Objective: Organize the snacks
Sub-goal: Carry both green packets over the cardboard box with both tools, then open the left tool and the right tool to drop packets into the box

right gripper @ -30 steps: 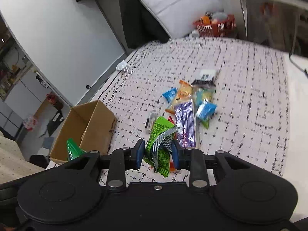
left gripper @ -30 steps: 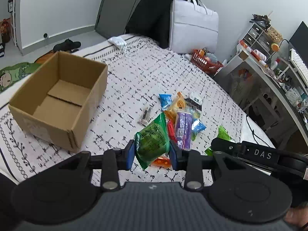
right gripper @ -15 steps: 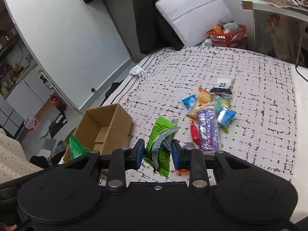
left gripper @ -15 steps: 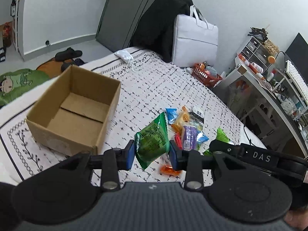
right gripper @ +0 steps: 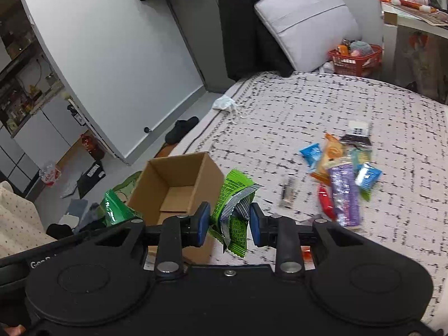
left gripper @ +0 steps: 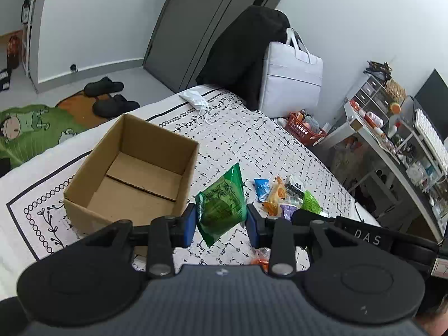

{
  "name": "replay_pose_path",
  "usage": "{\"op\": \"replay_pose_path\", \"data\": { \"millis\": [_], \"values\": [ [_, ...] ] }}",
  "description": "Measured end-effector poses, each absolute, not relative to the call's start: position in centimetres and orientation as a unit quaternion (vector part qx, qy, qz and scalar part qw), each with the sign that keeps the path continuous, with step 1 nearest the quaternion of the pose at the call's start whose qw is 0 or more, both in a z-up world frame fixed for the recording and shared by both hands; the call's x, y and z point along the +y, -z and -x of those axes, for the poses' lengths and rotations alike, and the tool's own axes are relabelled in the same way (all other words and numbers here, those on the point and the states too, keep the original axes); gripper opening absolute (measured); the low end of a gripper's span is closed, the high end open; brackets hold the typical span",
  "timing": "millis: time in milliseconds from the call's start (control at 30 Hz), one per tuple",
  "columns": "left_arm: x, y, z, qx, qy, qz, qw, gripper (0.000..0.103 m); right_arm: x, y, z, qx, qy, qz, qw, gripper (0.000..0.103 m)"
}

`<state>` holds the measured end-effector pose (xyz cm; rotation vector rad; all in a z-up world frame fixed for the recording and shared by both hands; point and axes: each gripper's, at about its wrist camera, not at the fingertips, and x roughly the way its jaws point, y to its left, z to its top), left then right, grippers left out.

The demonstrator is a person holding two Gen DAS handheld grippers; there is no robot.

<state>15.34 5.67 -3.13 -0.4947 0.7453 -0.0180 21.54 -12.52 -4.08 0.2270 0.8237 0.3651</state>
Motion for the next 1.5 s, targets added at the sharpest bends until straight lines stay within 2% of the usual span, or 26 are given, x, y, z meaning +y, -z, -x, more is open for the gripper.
{"op": "replay_pose_path", "data": {
  "millis": [633,1233,1333,1433,1500],
  "values": [
    [12.8,6.1,-18.4,0.39,-0.034,0.254,0.884,0.036,-5.2,6.4,-24.3,0.414,-0.207,-0.105,0.88,0.03],
    [15.8,8.9,-21.0,0.418,-0.069,0.25,0.871,0.039,-1.8,10.2,-25.3,0.412,-0.253,-0.108,0.868,0.03],
    [16.2,8.7,-20.9,0.421,-0.078,0.257,0.867,0.049,-1.1,10.4,-25.5,0.408,-0.253,-0.101,0.871,0.031],
    [16.3,8.2,-20.6,0.42,-0.095,0.252,0.867,0.062,-0.9,10.7,-25.4,0.41,-0.246,-0.099,0.873,0.036],
    [16.5,7.8,-20.3,0.418,-0.097,0.253,0.867,0.072,-0.9,10.7,-25.3,0.406,-0.244,-0.096,0.875,0.043]
  ]
}}
